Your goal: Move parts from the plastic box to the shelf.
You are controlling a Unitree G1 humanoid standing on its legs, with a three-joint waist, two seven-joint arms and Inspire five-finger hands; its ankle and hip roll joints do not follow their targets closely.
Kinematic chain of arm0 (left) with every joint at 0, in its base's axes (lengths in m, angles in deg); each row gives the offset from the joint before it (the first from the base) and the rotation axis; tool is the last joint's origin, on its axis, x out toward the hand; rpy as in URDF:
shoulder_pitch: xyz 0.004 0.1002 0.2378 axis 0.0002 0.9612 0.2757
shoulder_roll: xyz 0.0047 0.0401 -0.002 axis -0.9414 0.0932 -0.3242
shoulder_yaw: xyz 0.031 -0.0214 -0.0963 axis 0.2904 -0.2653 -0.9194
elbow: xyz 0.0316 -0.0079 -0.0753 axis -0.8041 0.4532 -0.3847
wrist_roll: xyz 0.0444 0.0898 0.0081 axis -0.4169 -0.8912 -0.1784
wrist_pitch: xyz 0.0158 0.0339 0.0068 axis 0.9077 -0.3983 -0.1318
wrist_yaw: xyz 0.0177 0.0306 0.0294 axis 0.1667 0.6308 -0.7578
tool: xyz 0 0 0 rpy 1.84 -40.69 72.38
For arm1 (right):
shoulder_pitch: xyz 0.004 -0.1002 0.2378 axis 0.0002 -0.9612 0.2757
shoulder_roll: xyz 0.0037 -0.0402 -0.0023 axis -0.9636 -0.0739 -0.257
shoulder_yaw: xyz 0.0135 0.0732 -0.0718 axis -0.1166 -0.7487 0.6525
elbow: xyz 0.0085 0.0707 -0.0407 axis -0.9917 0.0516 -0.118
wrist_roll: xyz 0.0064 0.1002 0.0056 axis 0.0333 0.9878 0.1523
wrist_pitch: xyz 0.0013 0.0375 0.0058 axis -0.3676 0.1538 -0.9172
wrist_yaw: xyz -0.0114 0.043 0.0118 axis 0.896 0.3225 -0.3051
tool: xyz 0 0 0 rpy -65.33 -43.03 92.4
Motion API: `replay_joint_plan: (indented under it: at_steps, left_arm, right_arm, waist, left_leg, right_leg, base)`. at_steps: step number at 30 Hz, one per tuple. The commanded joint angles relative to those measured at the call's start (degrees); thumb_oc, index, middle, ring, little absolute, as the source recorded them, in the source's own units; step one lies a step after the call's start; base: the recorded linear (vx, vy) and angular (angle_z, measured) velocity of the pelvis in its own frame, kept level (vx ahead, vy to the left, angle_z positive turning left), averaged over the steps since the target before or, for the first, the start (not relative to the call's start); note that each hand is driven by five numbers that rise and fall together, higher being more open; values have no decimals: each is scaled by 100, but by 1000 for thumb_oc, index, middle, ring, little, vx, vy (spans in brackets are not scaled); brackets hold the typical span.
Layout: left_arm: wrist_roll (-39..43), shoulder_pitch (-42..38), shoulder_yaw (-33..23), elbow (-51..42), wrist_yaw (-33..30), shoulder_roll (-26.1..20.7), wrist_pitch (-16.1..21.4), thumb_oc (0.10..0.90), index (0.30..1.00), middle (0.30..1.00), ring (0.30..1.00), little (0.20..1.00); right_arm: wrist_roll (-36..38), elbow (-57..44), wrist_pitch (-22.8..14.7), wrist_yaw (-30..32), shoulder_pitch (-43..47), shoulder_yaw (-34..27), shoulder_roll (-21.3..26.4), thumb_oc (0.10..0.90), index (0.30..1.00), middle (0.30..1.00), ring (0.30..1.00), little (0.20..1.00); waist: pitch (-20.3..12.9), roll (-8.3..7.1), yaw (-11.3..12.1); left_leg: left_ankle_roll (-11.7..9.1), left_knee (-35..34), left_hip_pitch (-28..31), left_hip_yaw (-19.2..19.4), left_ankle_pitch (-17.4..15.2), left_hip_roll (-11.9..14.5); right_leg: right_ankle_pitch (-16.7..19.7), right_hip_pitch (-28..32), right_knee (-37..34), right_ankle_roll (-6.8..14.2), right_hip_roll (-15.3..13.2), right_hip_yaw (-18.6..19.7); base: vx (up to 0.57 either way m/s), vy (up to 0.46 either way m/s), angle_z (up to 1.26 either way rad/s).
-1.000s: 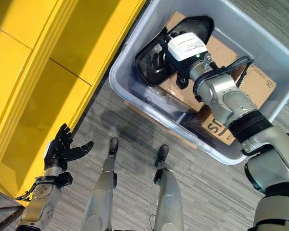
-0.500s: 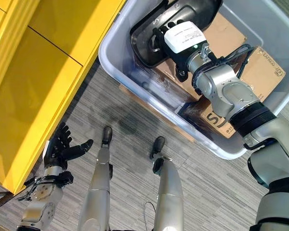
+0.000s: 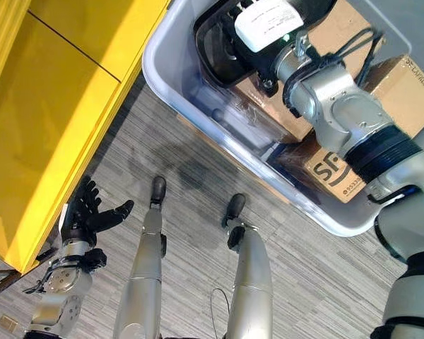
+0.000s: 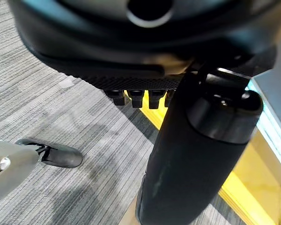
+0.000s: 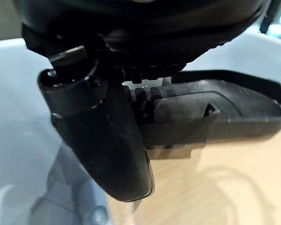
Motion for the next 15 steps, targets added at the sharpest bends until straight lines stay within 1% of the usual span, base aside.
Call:
replay_joint_plan:
  at_steps: [1,2,3,4,5,6,7,11,12,15]
  left_arm:
    - [80,388,-261,-730,-177,-138,503,900,1000,1000,1000,1000]
    - [84,389,-273,-747,-204,-132,506,900,1000,1000,1000,1000]
    - [80,395,-281,-745,-227,-125,507,900,1000,1000,1000,1000]
    - [60,398,-280,-774,-261,-117,514,900,1000,1000,1000,1000]
    - [57,389,-284,-785,-263,-118,516,900,1000,1000,1000,1000]
    - [48,414,-294,-825,-287,-106,524,900,1000,1000,1000,1000]
    - [47,412,-296,-830,-288,-106,521,900,1000,1000,1000,1000]
    - [66,434,-298,-861,-365,-69,535,900,1000,1000,1000,1000]
    - [68,440,-307,-866,-408,-72,516,900,1000,1000,1000,1000]
    - [60,371,-302,-850,-462,-64,513,900,1000,1000,1000,1000]
  right_arm:
    - [-164,262,39,392,1018,350,407,900,1000,1000,1000,1000]
    - [-166,296,55,399,1064,395,420,900,1000,1000,1000,1000]
    - [-167,302,57,393,1082,439,428,900,1000,1000,1000,1000]
    - [-153,227,57,378,1164,517,464,900,1000,1000,1000,1000]
    - [-155,224,62,379,1176,511,471,900,1000,1000,1000,1000]
    - [-136,189,66,365,1144,518,492,900,1000,1000,1000,1000]
    - [-136,186,67,363,1148,516,496,900,1000,1000,1000,1000]
    - [-95,250,101,332,1060,495,461,900,1000,1000,1000,1000]
    - [-91,313,126,318,1031,520,427,900,1000,1000,1000,1000]
    - [-50,466,153,314,957,469,362,900,1000,1000,1000,1000]
  waist:
    - [-55,6,170]
    - [-55,2,177]
    - [-55,1,173]
    - [-55,-12,176]
    - [-55,-24,175]
    - [-55,-34,183]
    - [-55,-36,180]
    - [-55,-67,218]
    - [-55,-75,234]
    - [-55,-88,229]
  left_leg:
    - [44,955,813,134,-1447,349]
    - [51,1052,728,117,-1481,326]
    - [57,1188,741,83,-1672,319]
    - [96,1574,470,22,-1821,249]
    - [97,1607,336,27,-1711,230]
    - [135,1964,216,-60,-1981,179]
    - [136,2017,183,-65,-2012,170]
    - [224,3018,-411,-191,-2413,20]
    - [248,3367,-651,-225,-2541,-24]
    - [268,3623,-864,-238,-2640,-66]
  right_leg:
    - [-350,-67,376,806,-136,728]
    - [-382,-143,474,797,-147,737]
    - [-575,-124,628,851,-148,798]
    - [-654,-301,872,823,-164,849]
    - [-512,-405,834,767,-185,814]
    - [-717,-442,1080,806,-141,885]
    - [-734,-466,1113,808,-147,891]
    - [-925,-785,1577,737,-164,975]
    - [-979,-912,1726,718,-178,998]
    - [-987,-1056,1852,714,-183,1012]
  base:
    - [17,-9,10]
    - [93,-17,8]
    - [100,-21,3]
    - [26,-12,4]
    - [40,-28,7]
    - [31,-22,10]
    - [117,-27,13]
    - [47,-3,4]
    - [44,7,-13]
    - [9,2,-2]
